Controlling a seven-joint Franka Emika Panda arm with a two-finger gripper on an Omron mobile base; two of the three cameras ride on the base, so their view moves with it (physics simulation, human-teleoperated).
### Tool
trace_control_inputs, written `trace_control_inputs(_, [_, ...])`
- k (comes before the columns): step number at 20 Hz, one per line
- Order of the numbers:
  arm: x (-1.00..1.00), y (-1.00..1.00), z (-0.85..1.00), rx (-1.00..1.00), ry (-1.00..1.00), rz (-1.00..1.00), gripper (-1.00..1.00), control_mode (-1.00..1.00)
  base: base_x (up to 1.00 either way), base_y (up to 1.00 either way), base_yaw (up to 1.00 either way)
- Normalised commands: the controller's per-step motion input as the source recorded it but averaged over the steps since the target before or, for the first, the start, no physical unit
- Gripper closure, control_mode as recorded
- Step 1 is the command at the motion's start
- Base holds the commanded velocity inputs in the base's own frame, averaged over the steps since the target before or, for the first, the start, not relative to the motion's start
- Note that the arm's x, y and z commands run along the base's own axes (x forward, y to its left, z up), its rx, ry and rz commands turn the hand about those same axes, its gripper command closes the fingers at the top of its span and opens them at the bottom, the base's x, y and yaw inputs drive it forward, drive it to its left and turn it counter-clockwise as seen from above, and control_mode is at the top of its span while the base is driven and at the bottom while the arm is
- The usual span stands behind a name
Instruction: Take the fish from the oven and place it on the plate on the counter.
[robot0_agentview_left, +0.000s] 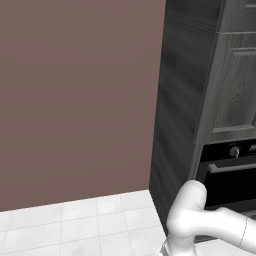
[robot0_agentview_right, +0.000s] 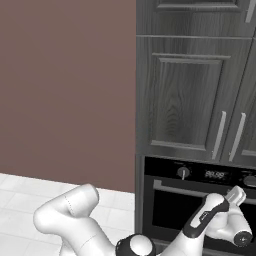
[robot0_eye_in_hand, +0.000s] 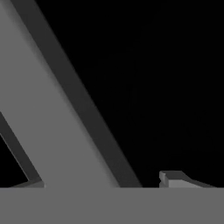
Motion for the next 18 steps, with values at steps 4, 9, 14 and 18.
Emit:
trace_control_inputs(4, [0.00,0.00,0.00,0.00,0.00,0.00,1.00,-1.00,0.00,0.00,0.00])
trace_control_inputs(9, [0.00,0.00,0.00,0.00,0.00,0.00,1.00,-1.00,0.00,0.00,0.00])
trace_control_inputs(14, [-0.21,0.00,-0.15,0.00,0.10,0.00,1.00,-1.00,0.00,0.00,0.00])
trace_control_inputs(18, [-0.60,0.00,-0.56,0.00,0.13,-0.02,1.00,-1.00,0.00,0.00,0.00])
